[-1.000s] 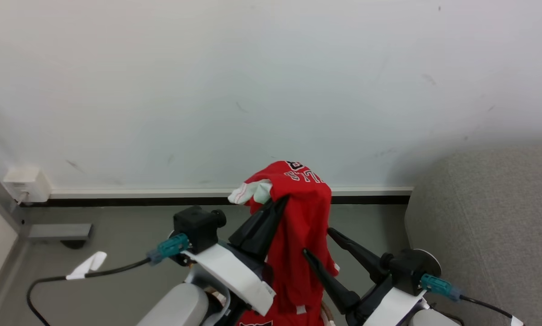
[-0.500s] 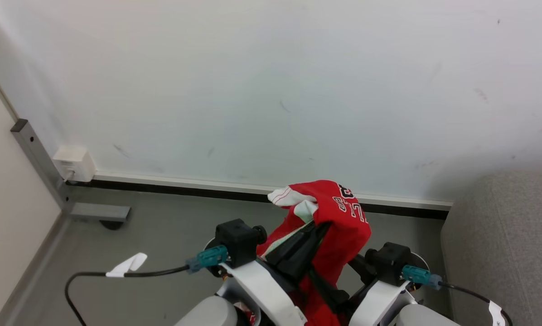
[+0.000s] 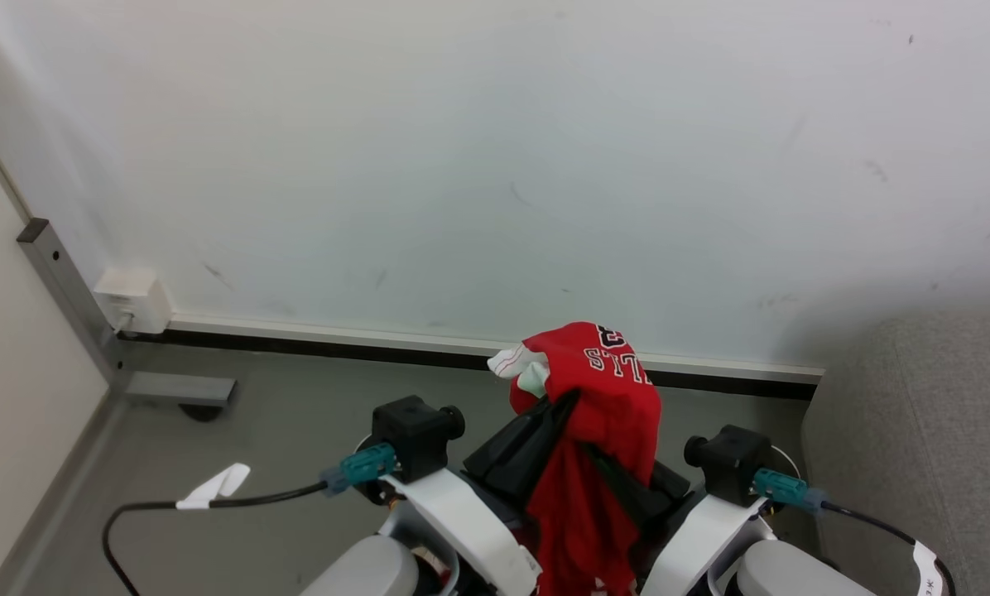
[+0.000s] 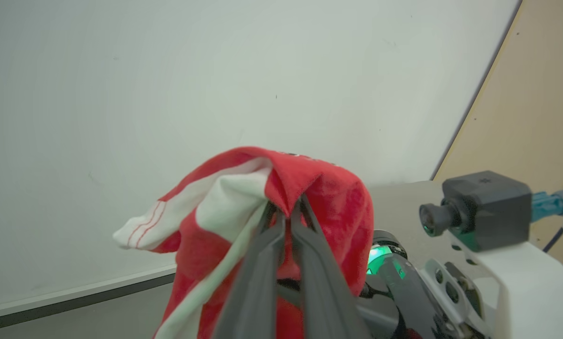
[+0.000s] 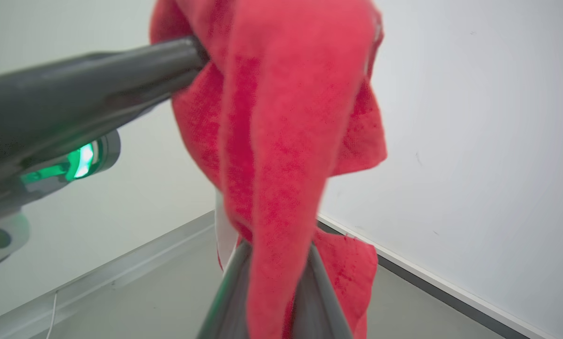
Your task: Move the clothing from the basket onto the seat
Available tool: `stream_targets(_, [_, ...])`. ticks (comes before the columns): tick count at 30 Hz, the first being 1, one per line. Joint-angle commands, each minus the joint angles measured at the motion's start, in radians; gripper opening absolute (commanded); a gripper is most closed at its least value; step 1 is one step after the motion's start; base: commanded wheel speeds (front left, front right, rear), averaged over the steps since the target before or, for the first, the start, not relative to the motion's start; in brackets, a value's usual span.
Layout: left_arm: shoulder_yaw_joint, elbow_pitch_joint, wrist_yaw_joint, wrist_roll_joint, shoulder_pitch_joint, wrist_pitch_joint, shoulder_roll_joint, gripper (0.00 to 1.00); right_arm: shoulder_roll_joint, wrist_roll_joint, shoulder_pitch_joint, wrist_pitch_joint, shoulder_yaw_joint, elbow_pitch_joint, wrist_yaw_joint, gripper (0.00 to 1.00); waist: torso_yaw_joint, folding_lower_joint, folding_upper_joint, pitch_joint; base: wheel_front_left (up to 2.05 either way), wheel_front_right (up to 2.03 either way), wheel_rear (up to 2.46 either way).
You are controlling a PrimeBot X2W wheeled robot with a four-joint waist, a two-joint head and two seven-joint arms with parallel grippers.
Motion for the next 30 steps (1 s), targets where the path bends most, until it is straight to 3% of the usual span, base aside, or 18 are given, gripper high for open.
stream_targets(1, [0.006, 0.004, 0.003, -0.008, 0.004, -0.009, 0.008, 0.0, -0.012, -0.014, 0.013, 0.0, -0.017, -0.009, -0.002, 0.0, -0.006, 0.0, -0.0001, 0.001, 0.0, 0.0, 0.0])
stream_targets(13, [0.006, 0.024, 0.021, -0.016, 0.039, -0.014, 0.02, 0.01, -0.018, -0.111, 0.079, 0.0, -0.241, -0.055, -0.002, 0.0, -0.052, 0.0, -0.0001, 0.013, 0.0, 0.0, 0.0])
stream_targets(14, [0.001, 0.028, 0.019, -0.02, 0.042, -0.009, 0.018, 0.38, -0.018, -0.12, 0.083, 0.0, -0.256, -0.058, -0.003, 0.0, -0.057, 0.0, -0.0001, 0.014, 0.0, 0.0, 0.0])
stream_targets(15, [-0.003, 0.031, 0.019, -0.021, 0.044, -0.007, 0.017, 1.0, -0.018, -0.129, 0.088, 0.0, -0.276, -0.061, -0.003, 0.0, -0.063, 0.0, -0.0001, 0.015, 0.0, 0.0, 0.0])
stream_targets(30, [-0.036, 0.059, 0.017, 0.001, 0.041, -0.021, 0.011, 1.0, -0.048, -0.208, 0.123, 0.0, -0.445, -0.11, -0.002, 0.0, -0.206, 0.0, -0.0001, 0.046, 0.0, 0.0, 0.0])
